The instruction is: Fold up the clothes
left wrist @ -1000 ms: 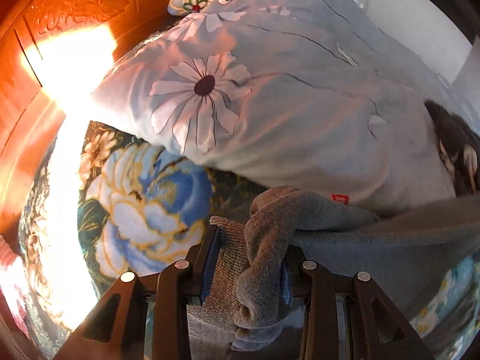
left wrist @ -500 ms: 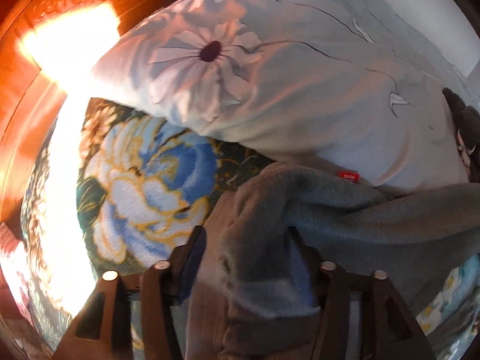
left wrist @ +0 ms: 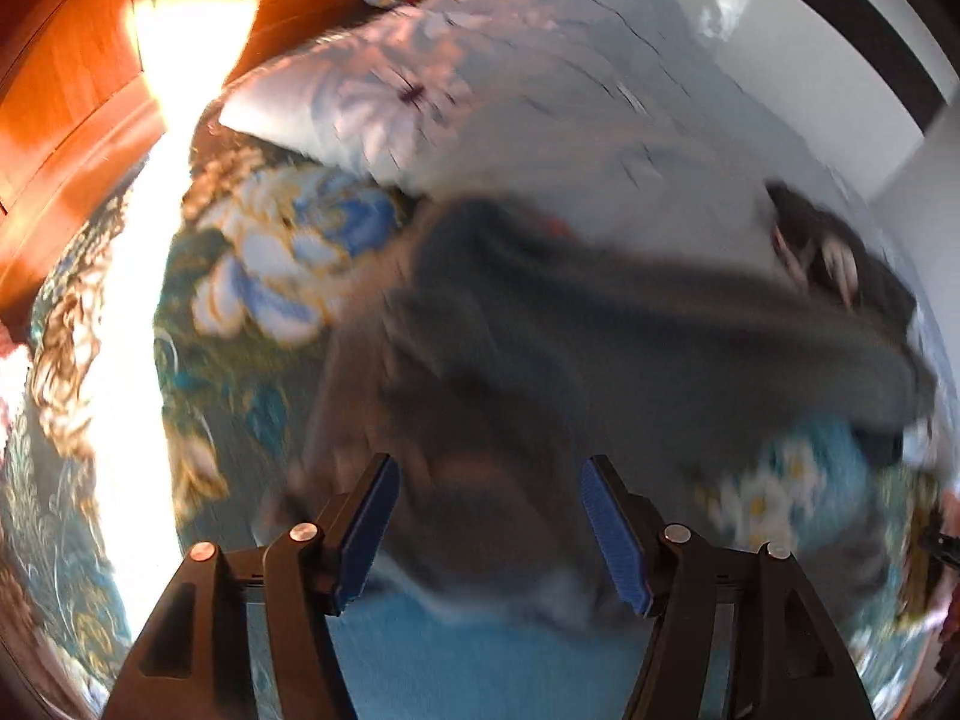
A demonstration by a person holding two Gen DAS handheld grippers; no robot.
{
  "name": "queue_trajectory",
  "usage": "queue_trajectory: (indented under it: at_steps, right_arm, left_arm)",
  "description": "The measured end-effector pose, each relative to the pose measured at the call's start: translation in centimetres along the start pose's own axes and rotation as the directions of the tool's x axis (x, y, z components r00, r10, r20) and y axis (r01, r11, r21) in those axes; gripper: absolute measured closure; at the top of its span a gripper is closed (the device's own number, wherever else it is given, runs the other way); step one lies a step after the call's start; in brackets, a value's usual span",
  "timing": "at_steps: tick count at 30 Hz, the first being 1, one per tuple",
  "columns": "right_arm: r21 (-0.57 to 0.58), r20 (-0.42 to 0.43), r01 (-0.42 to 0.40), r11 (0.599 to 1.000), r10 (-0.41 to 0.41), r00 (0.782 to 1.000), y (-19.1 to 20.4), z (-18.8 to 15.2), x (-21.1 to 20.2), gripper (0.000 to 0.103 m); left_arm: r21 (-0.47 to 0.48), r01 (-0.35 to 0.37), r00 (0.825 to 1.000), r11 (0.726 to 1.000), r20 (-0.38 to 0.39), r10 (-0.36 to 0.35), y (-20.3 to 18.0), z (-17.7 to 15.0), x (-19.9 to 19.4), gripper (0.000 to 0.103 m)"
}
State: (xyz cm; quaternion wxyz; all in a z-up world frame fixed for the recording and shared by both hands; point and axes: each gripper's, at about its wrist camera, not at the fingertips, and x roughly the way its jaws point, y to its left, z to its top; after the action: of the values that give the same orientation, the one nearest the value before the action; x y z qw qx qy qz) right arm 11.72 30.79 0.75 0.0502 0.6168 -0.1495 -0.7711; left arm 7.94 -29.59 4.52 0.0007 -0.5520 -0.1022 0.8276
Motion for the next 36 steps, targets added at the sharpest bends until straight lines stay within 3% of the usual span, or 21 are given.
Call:
queue_trajectory:
  at_steps: [5,11,12,13,16,19,22,25,26,28,31,36]
  right_arm:
    - [0.180,-0.075,-0.069,0.981,0.084,0.994,-3.5,-4.6,3.0,0.057]
    - [0.346,-0.042,-0.179,0.921,0.206,0.978,-4.3,-6.0,4.4,0.058]
    - [0.353,-0.038,-0.189,0.916,0.216,0.976,-4.1,-6.1,4.5,0.069]
    - [0.359,-0.034,-0.199,0.912,0.226,0.974,-4.0,-6.2,4.8,0.088]
    - [0.357,0.007,-0.240,0.903,0.254,0.967,-3.3,-6.2,4.6,0.101]
    - [0.333,0.081,-0.291,0.897,0.280,0.957,-2.9,-6.7,1.9,0.102]
    - [0.299,0.172,-0.370,0.879,0.332,0.927,-2.5,-7.8,-2.6,0.102]
    - [0.242,0.226,-0.395,0.887,0.344,0.911,-1.7,-7.9,-7.1,0.102]
    - [0.236,0.232,-0.392,0.889,0.341,0.911,-1.4,-7.3,-7.7,0.102]
    - [0.243,0.205,-0.347,0.906,0.302,0.931,-1.0,-4.9,-6.8,0.102]
    - [0.283,0.123,-0.269,0.921,0.243,0.962,-0.8,-0.7,-2.9,0.102]
    - [0.321,0.078,-0.200,0.926,0.185,0.980,-0.7,4.6,2.4,0.098]
  left_arm:
    - [0.035,0.015,0.999,0.999,-0.029,-0.014,-2.3,-4.9,1.1,0.036]
    - [0.006,0.074,0.996,0.997,-0.060,-0.073,-4.4,-6.9,2.2,0.036]
    - [0.015,0.079,0.995,0.997,-0.063,-0.078,-4.8,-7.0,2.4,0.036]
    - [0.021,0.085,0.994,0.996,-0.070,-0.083,-5.1,-7.0,2.6,0.036]
    - [0.040,0.100,0.991,0.994,-0.090,-0.096,-6.1,-7.1,3.2,0.036]
    - [0.070,0.099,0.991,0.993,-0.101,-0.092,-6.7,-7.3,3.5,0.036]
    - [0.090,0.109,0.990,0.990,-0.104,-0.100,-6.9,-7.7,3.5,0.036]
    - [0.097,0.112,0.988,0.989,-0.113,-0.101,-7.2,-7.4,4.3,0.035]
    - [0.098,0.112,0.988,0.989,-0.116,-0.101,-7.3,-7.1,4.7,0.035]
    - [0.100,0.112,0.987,0.989,-0.124,-0.099,-7.6,-6.7,5.4,0.035]
    - [0.088,0.103,0.987,0.991,-0.135,-0.091,-7.8,-6.0,6.6,0.035]
    - [0.031,0.101,0.986,0.994,-0.134,-0.096,-7.4,-4.5,8.1,0.035]
